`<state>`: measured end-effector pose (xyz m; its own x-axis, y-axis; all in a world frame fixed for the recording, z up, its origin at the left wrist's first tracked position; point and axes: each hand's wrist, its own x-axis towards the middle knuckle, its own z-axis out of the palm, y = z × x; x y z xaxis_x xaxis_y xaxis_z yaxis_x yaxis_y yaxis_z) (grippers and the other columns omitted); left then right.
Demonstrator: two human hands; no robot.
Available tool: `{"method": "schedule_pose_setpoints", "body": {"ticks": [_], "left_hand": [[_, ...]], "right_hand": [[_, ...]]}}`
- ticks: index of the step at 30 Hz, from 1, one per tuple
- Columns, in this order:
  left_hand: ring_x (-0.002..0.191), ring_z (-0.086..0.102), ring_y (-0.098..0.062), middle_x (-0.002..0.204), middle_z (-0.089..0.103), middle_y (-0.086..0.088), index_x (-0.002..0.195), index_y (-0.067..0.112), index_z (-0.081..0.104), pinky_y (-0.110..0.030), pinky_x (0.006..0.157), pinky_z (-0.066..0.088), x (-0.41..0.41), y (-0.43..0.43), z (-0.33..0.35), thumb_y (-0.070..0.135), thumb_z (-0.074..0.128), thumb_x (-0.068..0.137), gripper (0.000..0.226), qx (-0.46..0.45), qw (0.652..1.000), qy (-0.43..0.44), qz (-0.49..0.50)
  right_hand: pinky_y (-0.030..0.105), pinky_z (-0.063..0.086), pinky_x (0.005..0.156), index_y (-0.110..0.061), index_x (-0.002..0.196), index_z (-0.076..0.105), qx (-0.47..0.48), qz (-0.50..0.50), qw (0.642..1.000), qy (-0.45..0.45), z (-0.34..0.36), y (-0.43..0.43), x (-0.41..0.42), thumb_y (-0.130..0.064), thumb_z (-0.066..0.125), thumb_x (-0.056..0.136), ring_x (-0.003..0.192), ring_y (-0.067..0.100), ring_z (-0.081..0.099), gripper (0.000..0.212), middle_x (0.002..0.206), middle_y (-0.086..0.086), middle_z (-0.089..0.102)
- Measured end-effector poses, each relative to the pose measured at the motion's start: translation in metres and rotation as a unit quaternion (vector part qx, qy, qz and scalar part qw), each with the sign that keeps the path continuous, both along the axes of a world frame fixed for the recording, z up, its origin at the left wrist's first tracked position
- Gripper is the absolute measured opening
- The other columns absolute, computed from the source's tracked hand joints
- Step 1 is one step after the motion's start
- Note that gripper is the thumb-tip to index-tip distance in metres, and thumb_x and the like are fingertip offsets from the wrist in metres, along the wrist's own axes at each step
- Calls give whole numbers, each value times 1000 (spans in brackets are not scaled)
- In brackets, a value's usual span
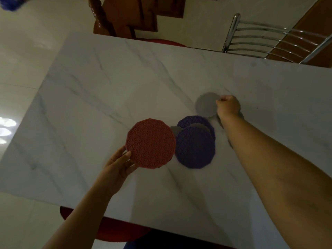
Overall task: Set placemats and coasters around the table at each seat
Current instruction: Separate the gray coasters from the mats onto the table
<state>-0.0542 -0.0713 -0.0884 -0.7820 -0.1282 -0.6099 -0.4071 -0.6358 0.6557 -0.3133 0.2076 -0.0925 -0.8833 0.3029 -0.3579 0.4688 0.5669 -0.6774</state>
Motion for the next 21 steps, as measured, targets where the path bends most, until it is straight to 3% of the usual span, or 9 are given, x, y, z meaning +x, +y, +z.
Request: {"method": "schedule_pose_setpoints", "body": {"ticks": [3, 5, 7, 9, 11, 13, 16, 21], "left_hand": [[83, 71, -15, 101, 72, -1, 121, 14, 60, -31, 77, 59, -2, -2, -1, 10, 53, 82, 40, 1, 1000, 2, 4], [84, 71, -15, 100, 72, -1, 119, 14, 61, -31, 77, 59, -2, -3, -3, 10, 52, 82, 39, 4, 1000, 2, 7], [84, 71, -15, 100, 73, -1, 119, 15, 61, -31, 77, 59, -2, -4, -3, 10, 52, 81, 38, 3, 1000, 2, 4], [84, 71, -15, 99, 73, 0, 119, 16, 61, -31, 76, 59, -3, -4, -3, 10, 52, 82, 38, -2, 1000, 3, -4], [84, 71, -14, 98, 73, 0, 117, 16, 61, -30, 76, 60, -3, -3, -2, 10, 52, 82, 37, 3, 1000, 8, -10], [83, 71, -14, 98, 73, 0, 116, 16, 63, -30, 76, 60, -3, -1, -3, 10, 52, 83, 36, 10, 1000, 10, -11], [84, 72, -16, 100, 74, -1, 114, 18, 65, -30, 75, 60, -2, 2, -5, 10, 53, 83, 35, 14, 1000, 7, -15], [88, 71, -17, 105, 73, -2, 110, 22, 71, -31, 76, 60, 2, 7, -8, 10, 54, 84, 33, 21, 999, 11, -27]], "right_hand": [[32, 38, 103, -5, 134, 44, 62, 47, 997, -14, -6, 13, 9, -17, 59, 88, 124, 29, 49, 49, 138, 15, 49], [30, 41, 94, -7, 130, 48, 90, 82, 993, 12, -7, 16, 24, -22, 63, 85, 118, 29, 54, 49, 132, 13, 54], [28, 41, 84, -8, 118, 56, 40, 128, 991, 5, -8, 14, 47, -25, 65, 84, 107, 29, 59, 39, 119, 11, 62], [30, 43, 85, -8, 113, 60, 13, 180, 983, -27, -11, 13, 75, -29, 67, 83, 105, 29, 60, 38, 113, 12, 64], [38, 41, 97, -9, 125, 55, 104, 247, 962, -44, -16, 15, 99, -42, 68, 79, 116, 33, 52, 58, 126, 17, 56], [43, 33, 106, -15, 139, 39, 185, 291, 936, -65, -19, 14, 118, -55, 65, 76, 128, 37, 37, 79, 140, 16, 39], [43, 32, 107, -17, 145, 27, 233, 311, 919, -60, -20, 10, 130, -57, 64, 76, 129, 36, 32, 87, 143, 13, 31], [45, 34, 102, -15, 133, 37, 249, 270, 930, -15, -10, 3, 134, -47, 74, 70, 126, 35, 35, 80, 136, 12, 39]]}}
